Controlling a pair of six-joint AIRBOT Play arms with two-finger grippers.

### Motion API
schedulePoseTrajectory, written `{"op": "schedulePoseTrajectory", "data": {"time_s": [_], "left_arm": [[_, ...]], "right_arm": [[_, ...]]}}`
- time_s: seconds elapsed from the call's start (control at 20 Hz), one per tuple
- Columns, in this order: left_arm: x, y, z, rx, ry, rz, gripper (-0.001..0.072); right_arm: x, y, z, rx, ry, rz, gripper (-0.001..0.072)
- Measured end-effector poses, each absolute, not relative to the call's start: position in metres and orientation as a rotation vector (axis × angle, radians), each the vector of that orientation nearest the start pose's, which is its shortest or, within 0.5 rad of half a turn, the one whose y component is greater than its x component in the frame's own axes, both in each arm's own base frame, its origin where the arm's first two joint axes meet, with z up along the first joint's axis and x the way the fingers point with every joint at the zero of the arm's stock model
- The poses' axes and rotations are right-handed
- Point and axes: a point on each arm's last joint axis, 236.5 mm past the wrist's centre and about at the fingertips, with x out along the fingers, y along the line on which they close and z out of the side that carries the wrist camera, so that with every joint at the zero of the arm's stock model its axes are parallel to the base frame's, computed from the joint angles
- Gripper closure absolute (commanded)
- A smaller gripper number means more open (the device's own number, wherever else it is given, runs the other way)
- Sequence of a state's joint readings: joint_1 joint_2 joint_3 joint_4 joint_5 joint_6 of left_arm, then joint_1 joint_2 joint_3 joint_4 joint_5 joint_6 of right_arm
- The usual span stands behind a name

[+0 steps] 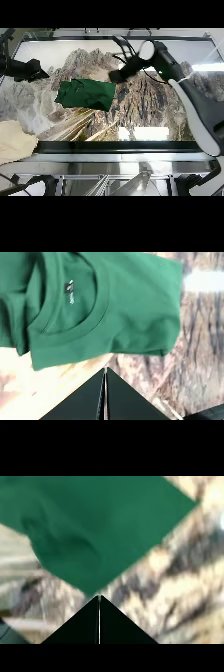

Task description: Fold the shirts.

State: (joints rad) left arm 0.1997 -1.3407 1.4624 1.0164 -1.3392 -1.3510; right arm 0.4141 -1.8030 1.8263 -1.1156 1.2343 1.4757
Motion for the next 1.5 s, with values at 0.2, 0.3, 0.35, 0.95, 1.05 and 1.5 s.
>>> {"op": "schedulePoseTrajectory", "data": {"time_s": [0.2, 0.3, 0.35, 0.95, 1.05, 1.5], "left_arm": [[0.409, -0.017, 0.102, -0.393, 1.054, -0.268, 0.0683], [0.405, -0.011, 0.096, -0.421, 1.034, -0.247, 0.0683], [0.404, -0.009, 0.095, -0.434, 1.022, -0.244, 0.0683], [0.407, -0.007, 0.098, -0.463, 0.945, -0.266, 0.0683], [0.407, -0.007, 0.098, -0.460, 0.942, -0.267, 0.0683], [0.402, -0.011, 0.096, -0.461, 0.966, -0.286, 0.0683]], "right_arm": [[0.425, 0.280, -0.018, 0.283, 1.346, 0.603, -0.0008], [0.430, 0.285, -0.037, 0.406, 1.341, 0.574, 0.0020], [0.434, 0.290, -0.044, 0.465, 1.338, 0.569, 0.0019], [0.462, 0.342, -0.097, 0.886, 1.278, 0.607, 0.0145], [0.461, 0.353, -0.096, 0.934, 1.266, 0.635, 0.0225], [0.471, 0.380, -0.023, 1.069, 1.071, 0.900, 0.0686]]}}
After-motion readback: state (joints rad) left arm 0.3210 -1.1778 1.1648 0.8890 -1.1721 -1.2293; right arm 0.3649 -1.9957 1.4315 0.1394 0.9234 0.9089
